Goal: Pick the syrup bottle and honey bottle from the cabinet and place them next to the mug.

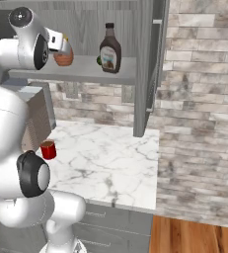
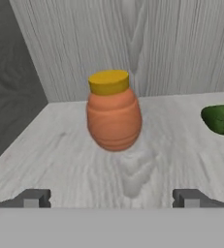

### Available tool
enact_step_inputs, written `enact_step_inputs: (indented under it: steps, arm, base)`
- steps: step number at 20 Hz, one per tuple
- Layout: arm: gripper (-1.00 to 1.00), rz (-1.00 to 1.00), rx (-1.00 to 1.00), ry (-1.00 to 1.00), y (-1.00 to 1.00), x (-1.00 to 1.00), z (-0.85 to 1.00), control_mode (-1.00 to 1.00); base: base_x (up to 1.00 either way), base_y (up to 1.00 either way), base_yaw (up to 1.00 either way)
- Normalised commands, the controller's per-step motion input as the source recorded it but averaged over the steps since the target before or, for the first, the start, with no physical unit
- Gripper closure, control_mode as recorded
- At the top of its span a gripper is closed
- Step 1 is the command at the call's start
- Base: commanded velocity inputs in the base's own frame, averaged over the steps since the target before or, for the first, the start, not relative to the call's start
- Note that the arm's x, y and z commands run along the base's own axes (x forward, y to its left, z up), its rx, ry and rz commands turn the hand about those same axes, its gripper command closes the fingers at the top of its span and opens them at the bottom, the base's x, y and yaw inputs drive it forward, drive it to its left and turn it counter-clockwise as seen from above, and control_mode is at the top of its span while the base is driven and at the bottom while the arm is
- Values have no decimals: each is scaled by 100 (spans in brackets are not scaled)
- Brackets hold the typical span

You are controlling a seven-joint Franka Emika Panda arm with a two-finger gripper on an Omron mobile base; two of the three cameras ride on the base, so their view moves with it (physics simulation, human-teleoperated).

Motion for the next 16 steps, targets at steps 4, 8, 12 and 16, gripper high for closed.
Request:
enact_step_inputs:
  steps: [4, 8, 12, 16]
  arm:
    - [-100, -7, 0, -20, 0, 6, 0, -100]
    - [-100, -4, 0, -14, 0, 1, 0, -100]
    - [-100, 0, 0, -3, 0, 5, 0, -100]
    - [-100, 0, -1, 4, 0, 20, 4, -100]
  base:
    - [0, 0, 0]
    - [0, 0, 0]
    - [0, 0, 0]
    - [0, 0, 0]
